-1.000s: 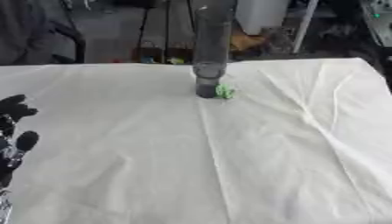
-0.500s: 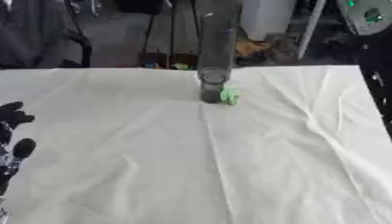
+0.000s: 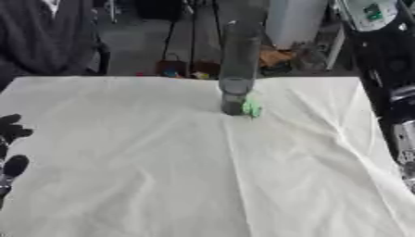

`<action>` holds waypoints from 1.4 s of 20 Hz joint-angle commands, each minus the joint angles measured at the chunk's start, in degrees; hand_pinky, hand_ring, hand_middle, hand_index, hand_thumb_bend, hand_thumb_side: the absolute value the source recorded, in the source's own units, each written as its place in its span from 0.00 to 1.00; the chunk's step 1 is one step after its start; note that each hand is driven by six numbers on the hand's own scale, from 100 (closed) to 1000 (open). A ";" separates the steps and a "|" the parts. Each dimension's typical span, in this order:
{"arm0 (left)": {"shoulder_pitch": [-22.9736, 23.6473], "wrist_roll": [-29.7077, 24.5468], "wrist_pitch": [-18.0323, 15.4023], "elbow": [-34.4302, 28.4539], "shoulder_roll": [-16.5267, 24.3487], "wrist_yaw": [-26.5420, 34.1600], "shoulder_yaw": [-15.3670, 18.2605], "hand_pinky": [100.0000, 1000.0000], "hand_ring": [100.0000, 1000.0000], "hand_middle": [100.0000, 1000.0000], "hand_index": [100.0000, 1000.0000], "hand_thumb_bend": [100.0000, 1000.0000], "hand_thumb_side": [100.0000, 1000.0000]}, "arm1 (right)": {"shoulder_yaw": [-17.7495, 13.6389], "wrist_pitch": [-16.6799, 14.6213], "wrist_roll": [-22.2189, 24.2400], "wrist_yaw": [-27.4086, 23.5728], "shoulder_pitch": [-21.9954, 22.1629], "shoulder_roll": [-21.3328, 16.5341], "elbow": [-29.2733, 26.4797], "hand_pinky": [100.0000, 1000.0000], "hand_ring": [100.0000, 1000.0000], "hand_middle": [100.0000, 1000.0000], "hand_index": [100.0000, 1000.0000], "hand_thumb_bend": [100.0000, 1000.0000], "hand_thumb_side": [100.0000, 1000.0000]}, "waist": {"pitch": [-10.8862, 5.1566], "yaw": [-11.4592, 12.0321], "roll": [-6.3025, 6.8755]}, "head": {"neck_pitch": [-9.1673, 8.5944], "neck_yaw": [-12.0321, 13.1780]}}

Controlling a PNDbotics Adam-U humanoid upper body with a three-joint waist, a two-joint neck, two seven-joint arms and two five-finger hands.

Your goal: Arrange flowers into the vase.

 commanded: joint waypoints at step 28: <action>-3.35 -1.53 0.08 -1.28 -1.09 0.94 -1.24 0.90 0.64 0.73 0.60 1.00 0.46 | -3.84 2.23 -2.15 -13.68 -2.51 4.64 -8.77 0.00 0.00 0.00 0.09 0.00 0.51 | 2.10 5.78 1.27 | -2.76 -5.62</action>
